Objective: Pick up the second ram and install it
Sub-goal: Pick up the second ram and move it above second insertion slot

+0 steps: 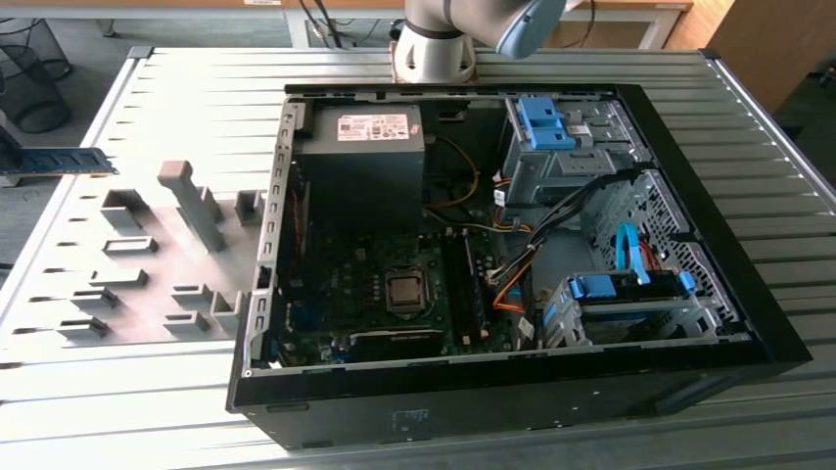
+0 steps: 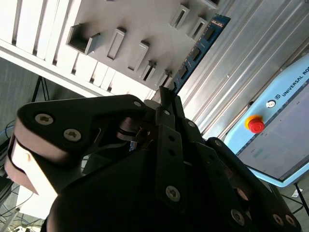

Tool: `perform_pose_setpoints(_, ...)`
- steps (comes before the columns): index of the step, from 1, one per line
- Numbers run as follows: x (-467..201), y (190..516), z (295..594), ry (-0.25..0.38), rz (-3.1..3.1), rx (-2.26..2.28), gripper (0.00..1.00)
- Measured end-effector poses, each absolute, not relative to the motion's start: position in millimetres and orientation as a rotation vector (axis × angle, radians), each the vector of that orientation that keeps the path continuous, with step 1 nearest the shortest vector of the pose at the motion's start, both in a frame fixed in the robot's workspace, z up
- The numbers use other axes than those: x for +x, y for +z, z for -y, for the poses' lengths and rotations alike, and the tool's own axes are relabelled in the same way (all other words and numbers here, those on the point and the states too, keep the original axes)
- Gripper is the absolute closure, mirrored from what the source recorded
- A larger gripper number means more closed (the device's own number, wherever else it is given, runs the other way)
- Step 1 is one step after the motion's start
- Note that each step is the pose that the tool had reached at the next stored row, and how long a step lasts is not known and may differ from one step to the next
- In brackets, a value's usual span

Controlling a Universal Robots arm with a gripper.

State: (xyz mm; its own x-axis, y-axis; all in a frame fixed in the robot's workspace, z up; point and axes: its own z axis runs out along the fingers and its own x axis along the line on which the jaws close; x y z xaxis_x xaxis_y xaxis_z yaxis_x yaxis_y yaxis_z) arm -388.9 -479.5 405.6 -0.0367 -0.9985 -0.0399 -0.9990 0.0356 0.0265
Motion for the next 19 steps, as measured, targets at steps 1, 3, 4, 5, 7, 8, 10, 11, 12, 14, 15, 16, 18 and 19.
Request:
perform_pose_setpoints(1, -388.2, 405.6, 479.6, 0.073, -2.253, -2.173, 0.86)
perform_pose_setpoints(3, -386.7, 405.5, 479.5, 0.073, -2.253, -2.173, 0.86)
perform_pose_setpoints(4, -386.0, 405.5, 479.5, 0.073, -2.253, -2.173, 0.86)
perform_pose_setpoints(5, -385.4, 405.5, 479.5, 0.073, -2.253, -2.173, 0.86)
perform_pose_setpoints(7, -384.7, 405.4, 479.5, 0.073, -2.253, -2.173, 0.86)
perform_pose_setpoints(8, -384.3, 405.5, 479.5, 0.073, -2.253, -2.173, 0.86)
perform_pose_setpoints(10, -383.7, 405.5, 479.5, 0.073, -2.253, -2.173, 0.86)
perform_pose_setpoints(11, -383.4, 405.5, 479.5, 0.073, -2.253, -2.173, 0.86)
perform_pose_setpoints(12, -383.2, 405.5, 479.5, 0.073, -2.253, -2.173, 0.86)
perform_pose_setpoints(14, -382.7, 405.5, 479.5, 0.073, -2.253, -2.173, 0.86)
perform_pose_setpoints(15, -382.4, 405.6, 479.5, 0.073, -2.253, -2.173, 0.86)
perform_pose_setpoints(16, -382.2, 405.5, 479.5, 0.073, -2.253, -2.173, 0.86)
perform_pose_setpoints(18, -381.7, 405.5, 479.5, 0.073, -2.253, -2.173, 0.86)
perform_pose_setpoints(19, -381.5, 405.5, 479.5, 0.073, -2.253, -2.173, 0.86)
